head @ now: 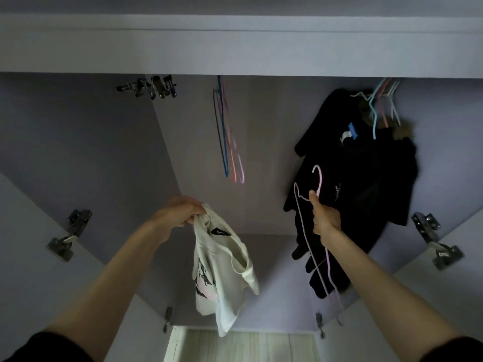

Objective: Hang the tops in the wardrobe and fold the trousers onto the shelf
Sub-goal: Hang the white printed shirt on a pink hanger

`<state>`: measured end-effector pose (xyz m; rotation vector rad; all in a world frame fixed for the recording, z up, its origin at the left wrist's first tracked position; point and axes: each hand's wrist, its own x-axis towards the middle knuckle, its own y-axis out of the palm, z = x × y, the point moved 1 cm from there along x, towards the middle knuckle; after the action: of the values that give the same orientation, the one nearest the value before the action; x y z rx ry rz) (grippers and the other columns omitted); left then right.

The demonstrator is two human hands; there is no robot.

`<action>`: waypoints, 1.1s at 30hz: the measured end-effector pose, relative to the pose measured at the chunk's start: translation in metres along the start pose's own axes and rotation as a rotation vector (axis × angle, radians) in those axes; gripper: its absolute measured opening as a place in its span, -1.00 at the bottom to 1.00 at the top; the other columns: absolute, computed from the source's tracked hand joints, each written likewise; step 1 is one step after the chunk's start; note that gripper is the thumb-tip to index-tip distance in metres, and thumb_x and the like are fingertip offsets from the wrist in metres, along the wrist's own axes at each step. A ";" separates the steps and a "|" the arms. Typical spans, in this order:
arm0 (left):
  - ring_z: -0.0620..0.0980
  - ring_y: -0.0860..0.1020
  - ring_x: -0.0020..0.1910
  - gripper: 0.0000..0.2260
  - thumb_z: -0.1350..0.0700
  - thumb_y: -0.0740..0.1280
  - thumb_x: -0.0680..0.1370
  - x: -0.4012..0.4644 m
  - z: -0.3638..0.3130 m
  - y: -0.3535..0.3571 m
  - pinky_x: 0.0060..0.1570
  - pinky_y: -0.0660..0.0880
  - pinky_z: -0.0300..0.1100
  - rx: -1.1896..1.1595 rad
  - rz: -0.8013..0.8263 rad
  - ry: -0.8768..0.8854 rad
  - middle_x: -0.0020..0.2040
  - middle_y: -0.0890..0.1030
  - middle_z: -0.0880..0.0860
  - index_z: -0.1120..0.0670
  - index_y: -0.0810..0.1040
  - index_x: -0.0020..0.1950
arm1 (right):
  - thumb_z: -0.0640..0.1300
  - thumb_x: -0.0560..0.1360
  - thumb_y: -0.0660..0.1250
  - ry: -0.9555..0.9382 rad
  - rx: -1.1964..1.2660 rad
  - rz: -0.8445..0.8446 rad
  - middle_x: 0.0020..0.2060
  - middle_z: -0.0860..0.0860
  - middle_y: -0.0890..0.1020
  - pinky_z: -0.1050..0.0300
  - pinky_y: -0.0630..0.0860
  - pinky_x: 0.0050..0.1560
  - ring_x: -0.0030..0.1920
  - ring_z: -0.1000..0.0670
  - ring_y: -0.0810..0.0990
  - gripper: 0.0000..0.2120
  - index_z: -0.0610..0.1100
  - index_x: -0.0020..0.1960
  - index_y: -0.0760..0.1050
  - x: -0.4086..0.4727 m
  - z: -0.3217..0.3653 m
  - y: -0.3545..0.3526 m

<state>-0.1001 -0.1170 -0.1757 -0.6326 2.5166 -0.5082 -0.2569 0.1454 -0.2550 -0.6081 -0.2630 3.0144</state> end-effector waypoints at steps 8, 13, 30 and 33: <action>-0.18 0.47 -0.50 -0.84 0.22 0.35 0.46 0.004 0.011 0.008 -0.30 0.36 -0.23 0.046 0.036 -0.035 -0.59 0.50 -0.16 0.03 0.57 -0.30 | -0.18 0.60 0.06 0.021 0.141 0.059 -0.56 -0.07 0.46 0.14 0.45 -0.23 -0.43 -0.01 0.46 -0.68 -0.25 -0.20 0.49 0.005 -0.033 -0.030; -0.20 0.44 -0.58 -0.82 0.22 0.36 0.45 0.005 0.013 0.012 -0.37 0.31 -0.25 0.029 -0.009 -0.069 -0.61 0.48 -0.12 0.06 0.53 -0.35 | -0.19 0.61 0.09 0.164 0.317 0.159 -0.46 0.02 0.32 0.23 0.10 -0.36 -0.49 0.11 0.21 -0.74 -0.18 -0.18 0.47 0.004 -0.043 -0.030; -0.07 0.47 -0.46 -0.88 0.18 0.35 0.44 -0.001 0.013 0.024 -0.37 0.28 -0.20 0.029 -0.061 -0.090 -0.50 0.52 -0.03 0.10 0.52 -0.31 | -0.14 0.50 0.19 0.081 1.031 0.560 -0.59 0.08 0.28 0.20 0.19 -0.27 -0.55 0.09 0.23 -0.64 -0.06 -0.47 0.44 -0.017 -0.006 -0.012; -0.11 0.46 -0.53 -0.87 0.20 0.36 0.43 -0.005 0.010 0.025 -0.40 0.29 -0.22 0.030 -0.055 -0.067 -0.60 0.49 -0.08 0.11 0.52 -0.33 | -0.15 0.50 0.19 0.070 1.084 0.588 -0.59 0.07 0.27 0.21 0.21 -0.28 -0.55 0.10 0.22 -0.65 -0.06 -0.46 0.44 -0.027 0.010 -0.004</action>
<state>-0.0994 -0.0964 -0.1930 -0.6976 2.4297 -0.5352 -0.2359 0.1448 -0.2346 -0.7003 1.6698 2.9131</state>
